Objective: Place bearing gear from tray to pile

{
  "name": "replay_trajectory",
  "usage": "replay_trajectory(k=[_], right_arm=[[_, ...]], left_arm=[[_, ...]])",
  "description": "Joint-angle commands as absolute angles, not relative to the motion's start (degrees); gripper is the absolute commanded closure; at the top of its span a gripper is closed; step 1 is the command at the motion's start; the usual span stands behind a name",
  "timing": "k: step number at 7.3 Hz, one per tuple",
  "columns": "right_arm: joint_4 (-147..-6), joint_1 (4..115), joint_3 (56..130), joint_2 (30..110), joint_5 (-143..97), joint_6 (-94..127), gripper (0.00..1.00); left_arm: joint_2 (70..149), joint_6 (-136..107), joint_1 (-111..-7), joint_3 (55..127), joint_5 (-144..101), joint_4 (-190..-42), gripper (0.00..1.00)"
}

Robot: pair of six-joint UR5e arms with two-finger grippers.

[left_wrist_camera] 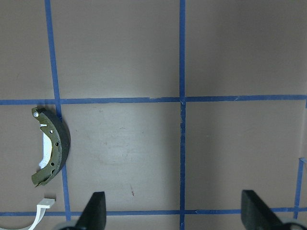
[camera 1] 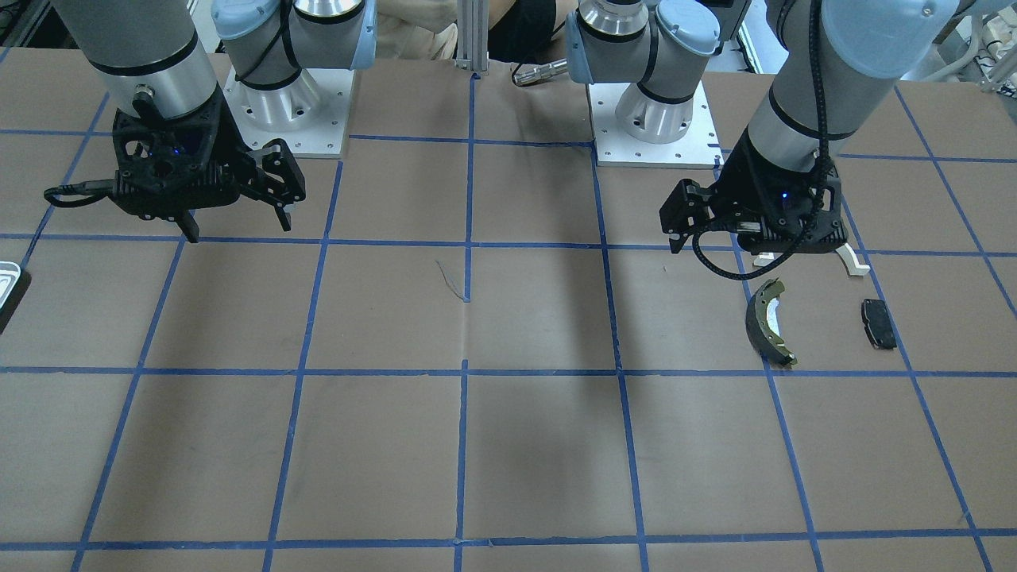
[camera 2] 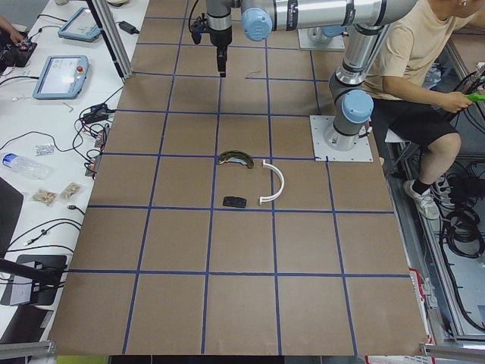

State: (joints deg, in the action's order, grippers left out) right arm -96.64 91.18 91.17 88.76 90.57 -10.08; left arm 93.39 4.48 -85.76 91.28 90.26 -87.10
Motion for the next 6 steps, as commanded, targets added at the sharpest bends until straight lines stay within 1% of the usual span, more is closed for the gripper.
replay_trajectory(k=[1,2,3,4,6], right_arm=[[-96.76,91.23,91.84,89.64,91.14,-10.11,0.0],[-96.33,90.62,91.85,89.74,91.32,-10.02,0.0],[-95.81,87.22,91.93,89.3,91.23,-10.28,0.0],[-95.71,81.36,92.02,87.38,90.97,-11.94,0.0],[-97.28,69.23,92.2,83.96,91.14,-24.9,0.0]], left_arm=[[93.34,4.83,-85.78,91.67,90.26,-87.1,0.0],[93.34,4.83,-85.69,91.5,90.26,-87.01,0.0],[93.17,4.83,-85.69,91.76,90.35,-87.1,0.0],[93.16,4.83,-85.69,91.67,90.26,-87.01,0.0],[93.16,4.83,-85.78,91.84,90.26,-86.31,0.0]])
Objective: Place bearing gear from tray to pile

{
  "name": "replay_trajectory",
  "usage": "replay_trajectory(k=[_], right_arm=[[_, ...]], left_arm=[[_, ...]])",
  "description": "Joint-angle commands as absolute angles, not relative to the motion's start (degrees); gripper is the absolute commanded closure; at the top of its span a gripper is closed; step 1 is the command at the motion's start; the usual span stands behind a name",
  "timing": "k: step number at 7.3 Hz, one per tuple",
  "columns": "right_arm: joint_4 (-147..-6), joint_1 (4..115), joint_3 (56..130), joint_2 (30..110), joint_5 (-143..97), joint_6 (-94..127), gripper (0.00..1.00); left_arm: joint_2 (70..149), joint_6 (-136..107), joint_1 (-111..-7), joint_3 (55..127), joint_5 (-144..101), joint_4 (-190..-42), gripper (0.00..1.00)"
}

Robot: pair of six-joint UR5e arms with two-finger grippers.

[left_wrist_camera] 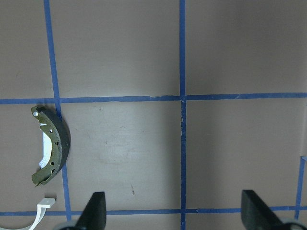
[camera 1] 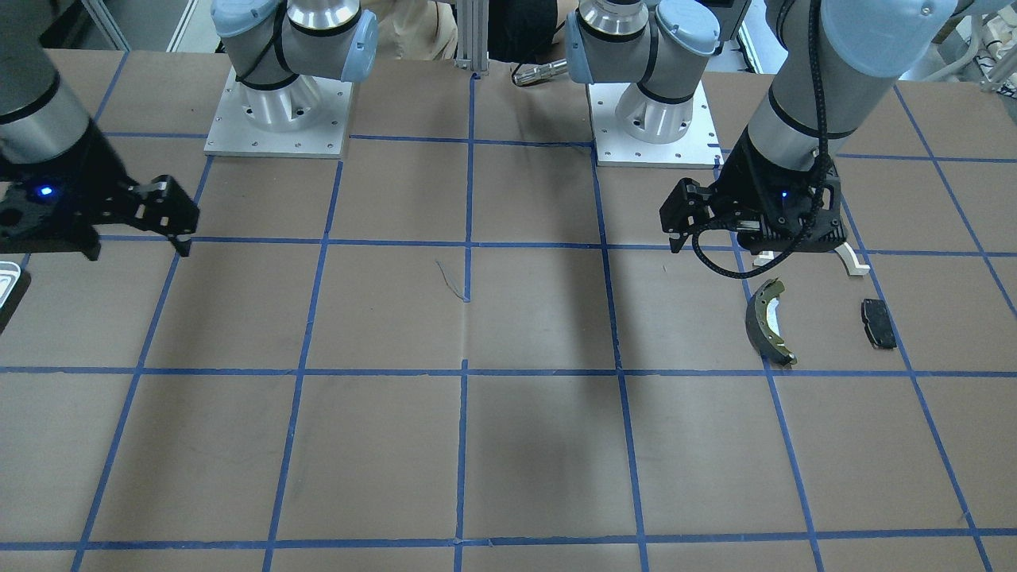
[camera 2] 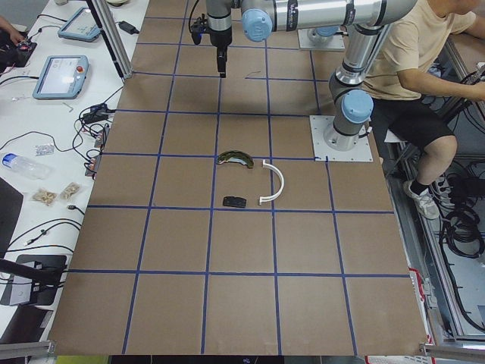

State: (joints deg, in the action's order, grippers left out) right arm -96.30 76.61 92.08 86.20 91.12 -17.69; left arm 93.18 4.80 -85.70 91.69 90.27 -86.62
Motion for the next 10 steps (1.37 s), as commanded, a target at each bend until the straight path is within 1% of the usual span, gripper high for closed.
replay_trajectory(k=[1,2,4,5,7,8,10], right_arm=[[-100.17,62.56,92.28,81.15,92.53,-31.83,0.0],[-104.28,56.75,92.2,76.95,93.42,-39.56,0.0],[-118.59,48.73,92.2,69.47,93.52,-52.75,0.0],[-122.74,44.86,91.76,66.3,93.17,-56.74,0.0],[-125.32,40.97,91.06,62.94,92.55,-65.36,0.02],[-125.42,39.48,90.45,60.58,92.72,-65.65,0.08],[-125.68,38.85,88.17,56.71,92.64,-65.22,0.15]], left_arm=[[93.16,4.83,-85.78,91.85,90.26,-86.31,0.0],[93.25,4.83,-85.78,91.85,90.26,-86.22,0.0],[93.25,4.92,-85.87,91.85,90.26,-86.22,0.0],[93.16,4.92,-85.78,91.93,90.35,-86.31,0.0],[93.16,4.92,-85.69,91.76,90.35,-85.7,0.0],[93.16,5.27,-85.69,91.76,90.35,-84.91,0.0],[93.16,5.45,-85.69,91.76,90.35,-84.73,0.0]])
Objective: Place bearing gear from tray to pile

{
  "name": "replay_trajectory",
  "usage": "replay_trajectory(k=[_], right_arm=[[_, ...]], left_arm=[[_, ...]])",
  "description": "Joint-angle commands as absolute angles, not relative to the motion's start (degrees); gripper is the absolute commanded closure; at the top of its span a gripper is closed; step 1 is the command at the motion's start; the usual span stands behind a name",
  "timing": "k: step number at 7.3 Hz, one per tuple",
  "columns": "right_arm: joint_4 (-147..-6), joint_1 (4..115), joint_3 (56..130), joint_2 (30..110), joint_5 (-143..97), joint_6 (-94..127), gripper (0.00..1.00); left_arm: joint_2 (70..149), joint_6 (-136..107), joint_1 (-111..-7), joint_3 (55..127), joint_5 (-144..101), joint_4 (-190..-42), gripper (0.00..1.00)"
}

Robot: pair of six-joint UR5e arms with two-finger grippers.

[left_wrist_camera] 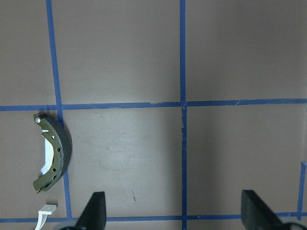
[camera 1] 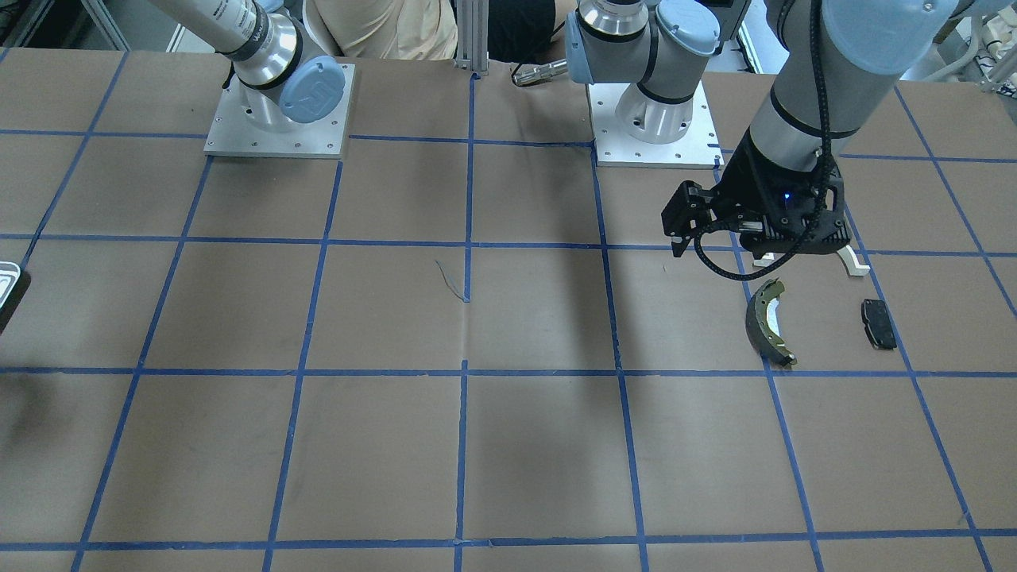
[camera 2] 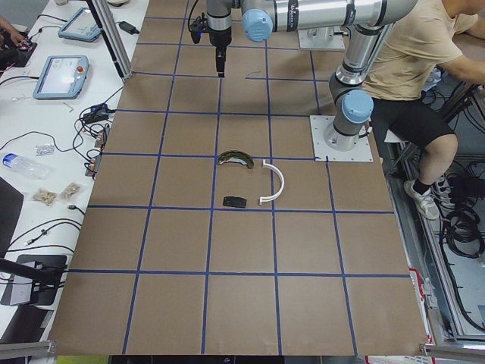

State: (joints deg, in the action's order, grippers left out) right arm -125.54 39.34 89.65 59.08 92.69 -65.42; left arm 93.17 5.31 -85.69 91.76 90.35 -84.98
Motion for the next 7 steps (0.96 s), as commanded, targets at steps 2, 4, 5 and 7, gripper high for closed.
replay_trajectory(k=[2,4,5,7], right_arm=[[-125.6,38.94,88.15,55.46,91.59,-63.82,0.15],[-125.86,38.94,88.24,53.63,90.44,-63.99,0.15],[-126.9,38.94,87.98,53.44,90.44,-63.9,0.19],[-127.18,38.94,88.42,53.26,90.35,-63.81,0.31]], left_arm=[[93.16,5.45,-85.69,91.84,90.35,-84.55,0.0],[93.16,5.54,-85.61,91.85,90.44,-84.64,0.0],[93.25,5.71,-85.61,91.85,90.35,-84.55,0.0],[93.25,5.71,-85.61,91.85,90.35,-84.46,0.0]])
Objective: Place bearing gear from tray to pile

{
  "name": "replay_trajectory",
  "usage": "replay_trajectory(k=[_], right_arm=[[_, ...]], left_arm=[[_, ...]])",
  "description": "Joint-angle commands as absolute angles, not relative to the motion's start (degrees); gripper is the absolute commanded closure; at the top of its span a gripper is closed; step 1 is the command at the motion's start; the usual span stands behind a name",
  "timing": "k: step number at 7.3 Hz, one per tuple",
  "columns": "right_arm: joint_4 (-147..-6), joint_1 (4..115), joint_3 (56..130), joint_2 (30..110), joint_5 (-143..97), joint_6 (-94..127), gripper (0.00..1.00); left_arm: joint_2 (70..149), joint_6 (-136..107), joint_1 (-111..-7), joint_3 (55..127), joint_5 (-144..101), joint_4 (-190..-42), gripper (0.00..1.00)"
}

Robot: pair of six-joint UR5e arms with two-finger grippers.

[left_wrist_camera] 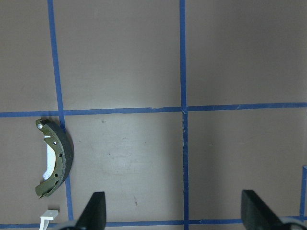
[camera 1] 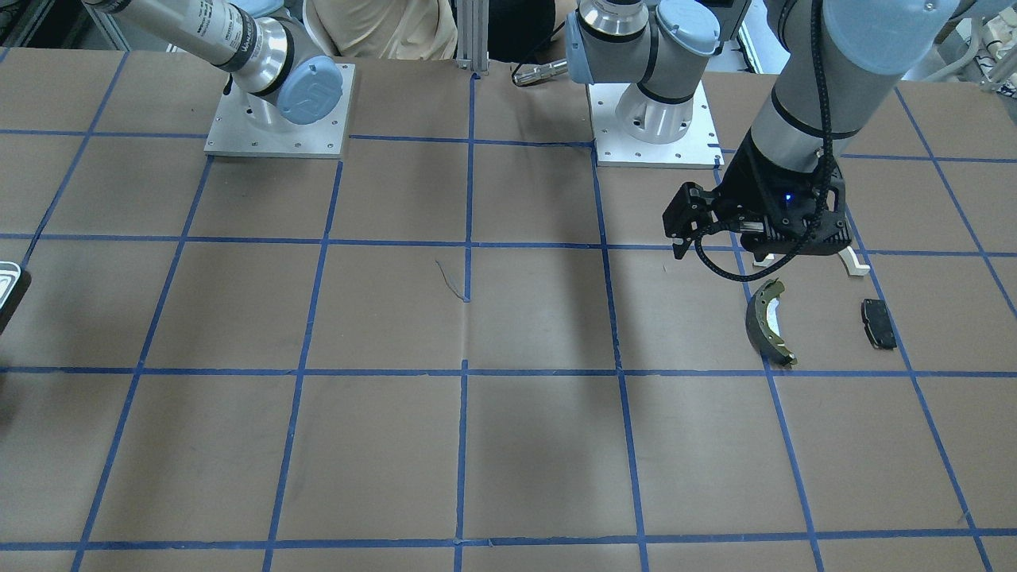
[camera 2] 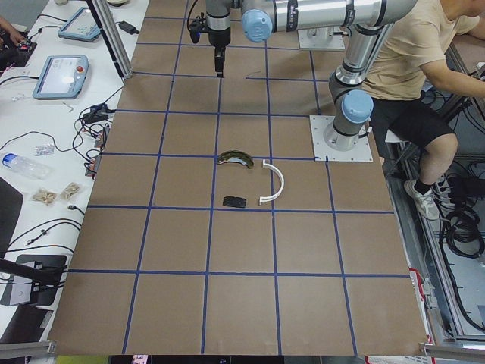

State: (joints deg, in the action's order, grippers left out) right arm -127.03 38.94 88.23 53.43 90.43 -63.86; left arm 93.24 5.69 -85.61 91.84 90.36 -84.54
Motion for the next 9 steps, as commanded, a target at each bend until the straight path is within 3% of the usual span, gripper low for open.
replay_trajectory(k=[1,2,3,4,6,9], right_arm=[[-127.0,39.02,88.42,53.35,90.35,-63.81,0.35],[-126.91,39.28,88.42,53.26,90.35,-63.81,0.51],[-127.0,39.46,88.42,53.35,90.35,-63.11,0.58],[-127.0,39.55,88.42,53.35,90.35,-61.8,0.75],[-126.91,39.72,88.33,53.44,90.44,-62.06,0.96],[-125.78,42.44,87.89,55.18,91.49,-61.26,1.0]], left_arm=[[93.25,5.71,-85.61,91.85,90.35,-84.29,0.0],[93.25,5.71,-85.61,91.85,90.35,-84.11,0.0],[93.25,5.71,-85.61,91.85,90.35,-84.11,0.0],[93.25,5.71,-85.61,91.85,90.35,-84.11,0.0],[93.25,5.71,-85.61,91.93,90.35,-84.2,0.0],[93.25,5.71,-85.61,91.93,90.35,-84.2,0.0]])
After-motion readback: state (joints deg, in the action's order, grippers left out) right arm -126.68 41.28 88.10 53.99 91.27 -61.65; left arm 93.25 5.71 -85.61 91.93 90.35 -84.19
